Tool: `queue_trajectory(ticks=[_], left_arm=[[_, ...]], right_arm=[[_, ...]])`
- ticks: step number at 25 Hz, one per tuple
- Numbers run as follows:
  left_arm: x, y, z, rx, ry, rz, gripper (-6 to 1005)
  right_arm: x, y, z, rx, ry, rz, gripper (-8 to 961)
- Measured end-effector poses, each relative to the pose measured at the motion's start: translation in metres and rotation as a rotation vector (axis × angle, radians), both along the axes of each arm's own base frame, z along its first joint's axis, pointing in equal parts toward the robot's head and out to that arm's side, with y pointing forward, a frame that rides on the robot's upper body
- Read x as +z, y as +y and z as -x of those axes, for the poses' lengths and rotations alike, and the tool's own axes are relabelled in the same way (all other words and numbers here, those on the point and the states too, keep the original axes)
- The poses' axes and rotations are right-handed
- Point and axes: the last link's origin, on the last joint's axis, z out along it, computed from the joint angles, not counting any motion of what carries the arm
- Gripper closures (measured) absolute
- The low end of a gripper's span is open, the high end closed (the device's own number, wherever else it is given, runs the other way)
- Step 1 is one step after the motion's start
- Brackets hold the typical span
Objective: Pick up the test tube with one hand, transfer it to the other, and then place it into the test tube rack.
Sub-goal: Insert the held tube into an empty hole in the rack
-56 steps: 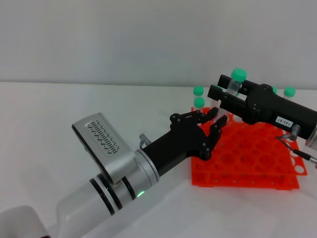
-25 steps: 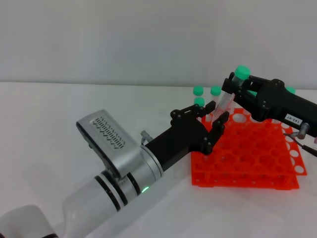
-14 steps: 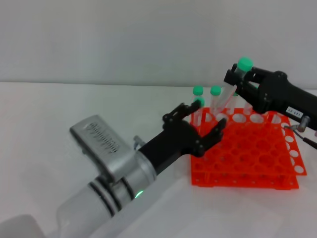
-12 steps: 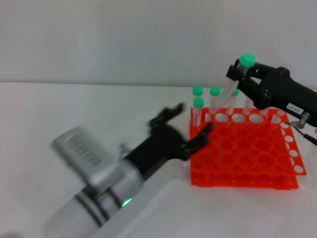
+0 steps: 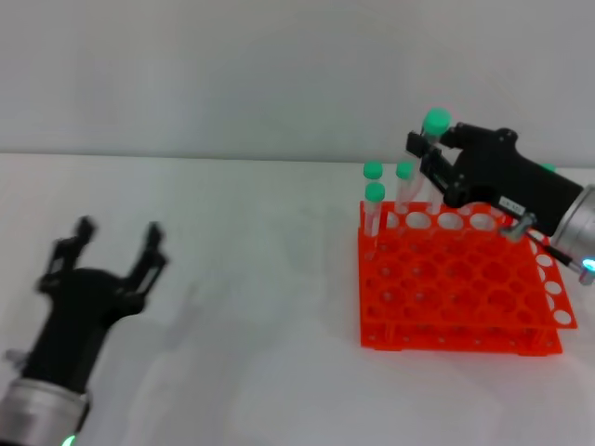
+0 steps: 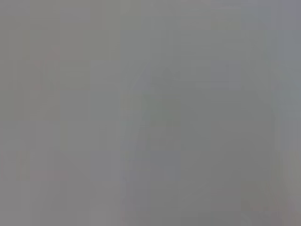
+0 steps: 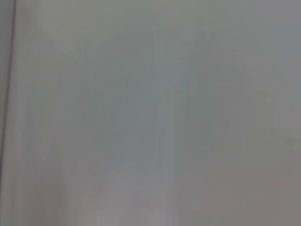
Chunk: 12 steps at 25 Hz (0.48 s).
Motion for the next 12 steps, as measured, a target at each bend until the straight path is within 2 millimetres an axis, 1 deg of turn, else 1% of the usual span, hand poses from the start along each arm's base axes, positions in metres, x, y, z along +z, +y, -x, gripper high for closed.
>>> queue_trajectory(ticks=[4,6,8,12], left_arm=[[0.010,-0.013,0.021,0.105,-0.029,-0.058,146],[0.014,-0.019,0.028,0.137,-0.038,-0.082,146],[0.016,-0.021,0.031,0.149,-0.037,-0.090,146],[0.016,-0.019,0.032,0.151,-0.030,-0.086,147]], right_arm=[[-0.009,0.000,-0.004,-0.021,-0.044,0.015,713],[-0.017,0.003,-0.003,-0.038,-0.087,0.017,710],[-0.021,0.004,0.000,-0.037,-0.105,0.020,708],[-0.027,0.006,0.006,-0.028,-0.127,0.031,703]])
